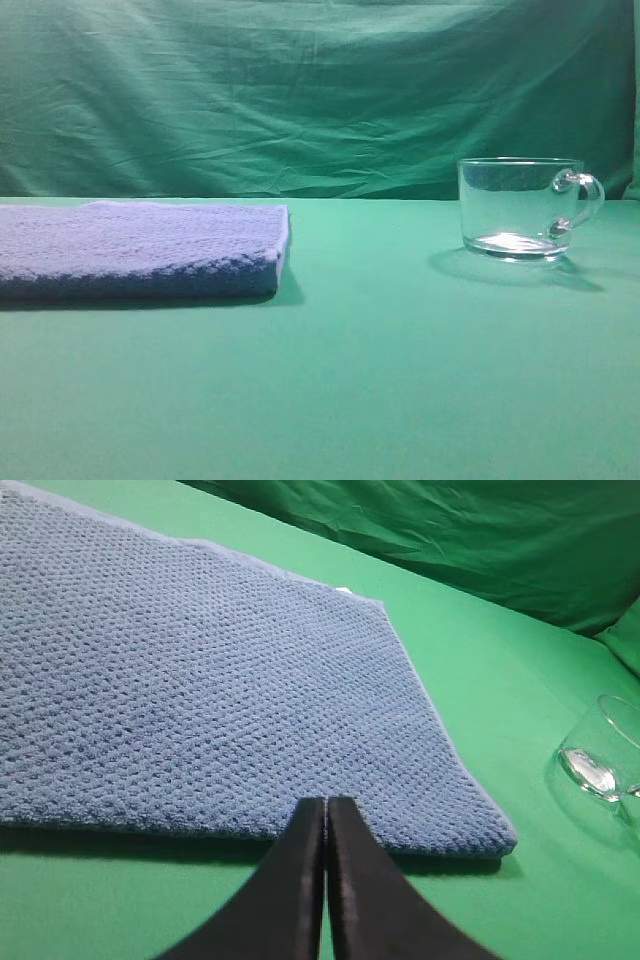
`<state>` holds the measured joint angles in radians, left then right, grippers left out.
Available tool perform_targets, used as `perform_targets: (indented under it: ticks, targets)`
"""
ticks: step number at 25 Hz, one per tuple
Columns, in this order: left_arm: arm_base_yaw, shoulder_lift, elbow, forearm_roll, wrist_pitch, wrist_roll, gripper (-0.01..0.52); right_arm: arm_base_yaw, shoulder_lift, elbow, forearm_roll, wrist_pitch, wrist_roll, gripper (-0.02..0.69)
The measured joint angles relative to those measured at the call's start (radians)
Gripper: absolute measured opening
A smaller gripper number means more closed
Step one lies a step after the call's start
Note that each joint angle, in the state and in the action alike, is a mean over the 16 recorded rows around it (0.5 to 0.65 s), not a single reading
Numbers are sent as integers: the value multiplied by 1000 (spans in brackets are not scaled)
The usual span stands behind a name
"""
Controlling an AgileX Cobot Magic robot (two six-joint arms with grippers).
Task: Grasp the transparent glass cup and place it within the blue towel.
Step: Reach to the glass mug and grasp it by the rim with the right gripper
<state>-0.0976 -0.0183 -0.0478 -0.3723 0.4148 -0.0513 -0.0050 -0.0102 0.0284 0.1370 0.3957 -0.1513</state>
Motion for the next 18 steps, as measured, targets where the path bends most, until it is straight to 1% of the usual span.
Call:
perform_targets:
  ticks: [18]
  targets:
    - [0,0,0,0,0,0,0,0,0,0,0,0,0,48]
